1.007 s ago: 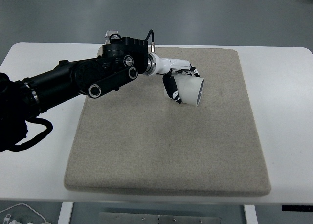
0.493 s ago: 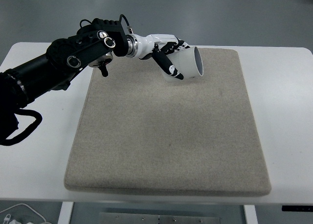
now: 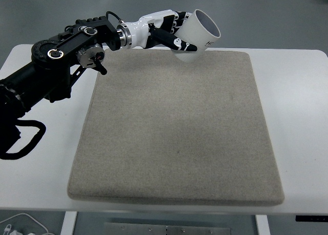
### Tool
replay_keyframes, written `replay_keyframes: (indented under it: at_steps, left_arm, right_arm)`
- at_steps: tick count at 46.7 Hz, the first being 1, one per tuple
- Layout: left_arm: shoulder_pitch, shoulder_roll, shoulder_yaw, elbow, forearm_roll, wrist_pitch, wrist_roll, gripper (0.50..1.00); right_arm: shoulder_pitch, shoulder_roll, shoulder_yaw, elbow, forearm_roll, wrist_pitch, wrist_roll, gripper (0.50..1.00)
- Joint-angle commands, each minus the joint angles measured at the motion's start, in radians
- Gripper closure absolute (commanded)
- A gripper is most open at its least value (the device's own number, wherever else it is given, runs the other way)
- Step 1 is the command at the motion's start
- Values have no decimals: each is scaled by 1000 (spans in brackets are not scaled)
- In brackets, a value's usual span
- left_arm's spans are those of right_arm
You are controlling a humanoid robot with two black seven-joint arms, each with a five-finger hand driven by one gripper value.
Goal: Flip white cup upright
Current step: 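Lift the cup with the left hand and rotate it opening-up, then lower the upright cup onto the pad with the left hand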
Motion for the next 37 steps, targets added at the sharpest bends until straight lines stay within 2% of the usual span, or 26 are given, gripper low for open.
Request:
replay_keyframes:
  at_steps: [1,16,28,37]
  left_arm:
    - [39,4,-43,1,0,-16,-40,1000]
    - [139,18,-117,42,-66,-42,-206,1000]
    - [200,12,-109,59,-77,-47,-382,1000]
    - [231,-10,-106,116,-79,-47,-507,1000]
  right_arm:
    - [0,0,0,1,0,0,0,570]
    - [0,0,0,1,0,0,0,570]
    - [0,0,0,1,0,0,0,570]
    - [0,0,0,1,0,0,0,570]
